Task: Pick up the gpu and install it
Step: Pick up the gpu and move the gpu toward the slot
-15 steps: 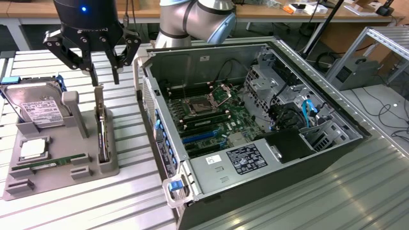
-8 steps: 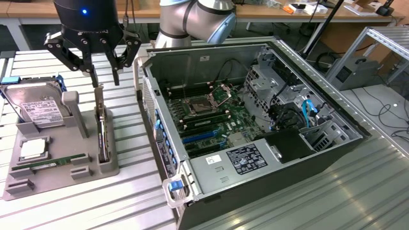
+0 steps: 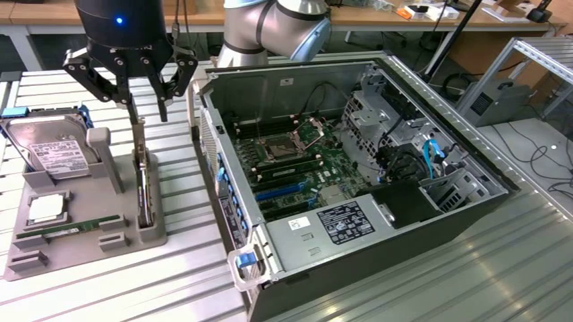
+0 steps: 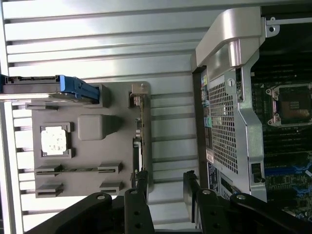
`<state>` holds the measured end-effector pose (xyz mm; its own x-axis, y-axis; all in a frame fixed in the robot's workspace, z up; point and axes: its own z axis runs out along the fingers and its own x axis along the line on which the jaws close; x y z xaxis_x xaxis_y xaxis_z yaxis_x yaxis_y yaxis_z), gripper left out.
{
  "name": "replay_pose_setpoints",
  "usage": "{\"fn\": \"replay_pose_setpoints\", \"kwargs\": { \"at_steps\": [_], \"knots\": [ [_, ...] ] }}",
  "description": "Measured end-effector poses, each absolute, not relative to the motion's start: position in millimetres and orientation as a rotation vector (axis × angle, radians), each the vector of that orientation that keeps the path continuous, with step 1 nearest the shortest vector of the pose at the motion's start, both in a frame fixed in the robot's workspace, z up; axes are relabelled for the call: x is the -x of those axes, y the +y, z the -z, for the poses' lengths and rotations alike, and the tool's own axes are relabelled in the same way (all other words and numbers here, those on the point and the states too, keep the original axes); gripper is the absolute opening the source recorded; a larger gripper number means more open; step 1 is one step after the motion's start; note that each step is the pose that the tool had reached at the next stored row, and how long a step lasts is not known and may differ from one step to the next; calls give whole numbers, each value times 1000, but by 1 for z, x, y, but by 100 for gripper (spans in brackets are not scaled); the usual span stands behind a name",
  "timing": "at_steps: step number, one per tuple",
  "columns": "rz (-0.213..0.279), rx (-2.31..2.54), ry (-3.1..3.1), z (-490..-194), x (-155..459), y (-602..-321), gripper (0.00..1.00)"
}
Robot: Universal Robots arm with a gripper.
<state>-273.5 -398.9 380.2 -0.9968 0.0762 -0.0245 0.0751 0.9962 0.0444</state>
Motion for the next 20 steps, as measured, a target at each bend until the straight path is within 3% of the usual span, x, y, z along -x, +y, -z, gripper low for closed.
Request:
{"fn": "replay_pose_setpoints", "kwargs": {
  "at_steps": [20],
  "knots": [
    [-68,-118,3113,-370,274,-399,42]
  ]
}}
